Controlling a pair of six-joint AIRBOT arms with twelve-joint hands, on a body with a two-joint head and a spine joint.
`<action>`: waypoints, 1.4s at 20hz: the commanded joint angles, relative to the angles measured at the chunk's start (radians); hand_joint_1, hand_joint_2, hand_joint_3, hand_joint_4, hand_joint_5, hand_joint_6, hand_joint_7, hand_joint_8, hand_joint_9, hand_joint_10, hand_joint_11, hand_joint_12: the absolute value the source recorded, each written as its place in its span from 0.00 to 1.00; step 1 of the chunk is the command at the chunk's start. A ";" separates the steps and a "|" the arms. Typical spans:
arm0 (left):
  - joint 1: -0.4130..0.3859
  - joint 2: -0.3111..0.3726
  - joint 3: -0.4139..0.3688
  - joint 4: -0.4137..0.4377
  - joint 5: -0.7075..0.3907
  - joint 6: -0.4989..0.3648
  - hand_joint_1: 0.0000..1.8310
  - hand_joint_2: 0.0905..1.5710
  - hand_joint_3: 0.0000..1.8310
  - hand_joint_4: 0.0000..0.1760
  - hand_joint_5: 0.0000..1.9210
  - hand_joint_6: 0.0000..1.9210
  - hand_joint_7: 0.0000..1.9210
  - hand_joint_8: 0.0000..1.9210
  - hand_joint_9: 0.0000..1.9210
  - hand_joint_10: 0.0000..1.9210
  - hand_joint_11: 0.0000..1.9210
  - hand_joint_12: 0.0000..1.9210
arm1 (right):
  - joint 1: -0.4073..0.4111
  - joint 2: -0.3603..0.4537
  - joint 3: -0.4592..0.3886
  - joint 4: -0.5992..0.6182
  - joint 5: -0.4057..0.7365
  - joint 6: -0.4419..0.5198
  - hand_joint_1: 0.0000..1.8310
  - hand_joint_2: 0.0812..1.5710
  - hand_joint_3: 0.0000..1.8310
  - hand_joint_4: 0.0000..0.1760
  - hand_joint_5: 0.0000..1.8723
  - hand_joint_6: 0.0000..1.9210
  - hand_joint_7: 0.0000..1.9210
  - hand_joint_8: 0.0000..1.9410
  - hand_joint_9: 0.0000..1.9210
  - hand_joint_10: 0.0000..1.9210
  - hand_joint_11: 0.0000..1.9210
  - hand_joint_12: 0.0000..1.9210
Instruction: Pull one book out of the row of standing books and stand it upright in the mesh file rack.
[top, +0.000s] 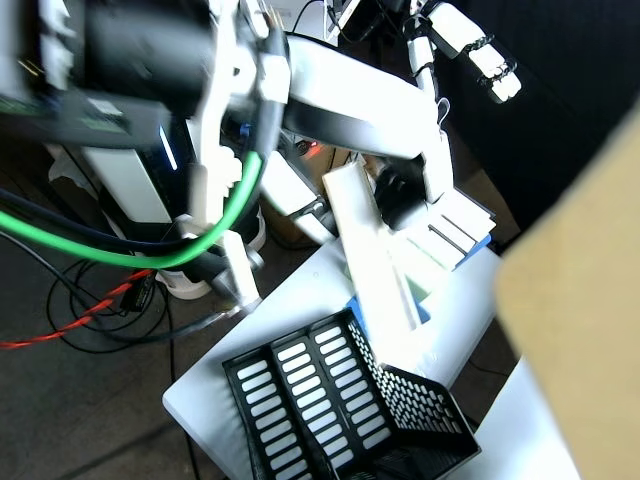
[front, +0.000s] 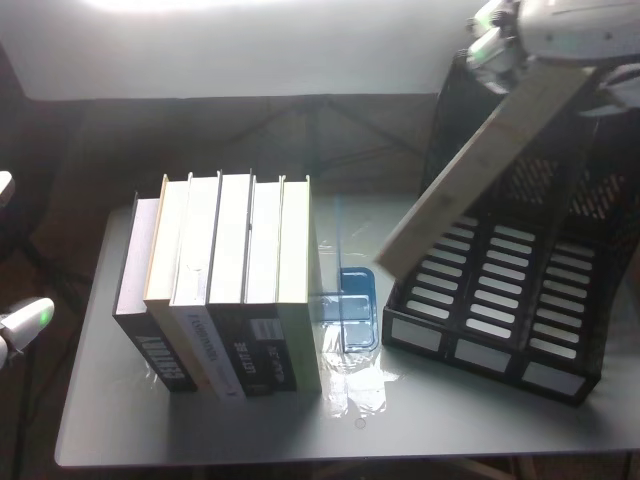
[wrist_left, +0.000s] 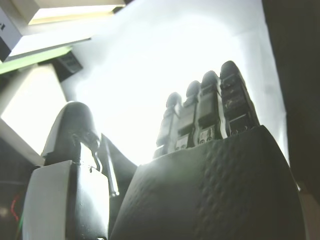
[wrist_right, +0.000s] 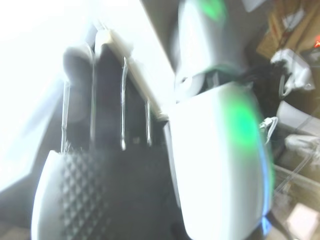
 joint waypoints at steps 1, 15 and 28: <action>-0.006 -0.004 0.006 -0.002 -0.118 -0.002 0.26 0.77 0.00 0.35 0.00 0.00 0.00 0.00 0.00 0.00 0.00 0.00 | 0.028 0.006 -0.004 -0.004 -0.069 0.014 0.72 0.78 0.00 0.00 0.39 0.61 0.38 0.79 0.40 0.86 0.33 0.98; -0.016 -0.006 0.003 0.003 -0.103 -0.001 0.24 0.77 0.00 0.50 0.00 0.00 0.00 0.00 0.00 0.00 0.00 0.00 | -0.053 -0.130 0.115 -0.321 -0.071 0.271 0.62 0.80 0.01 0.00 0.38 0.67 0.35 0.85 0.31 0.87 0.29 0.99; -0.017 -0.018 0.013 0.010 -0.090 -0.007 0.24 0.78 0.00 0.60 0.00 0.00 0.00 0.00 0.00 0.00 0.00 0.00 | -0.155 -0.388 0.360 -0.708 -0.143 0.504 0.66 0.77 0.01 0.00 0.40 0.69 0.40 0.73 0.50 1.00 0.52 1.00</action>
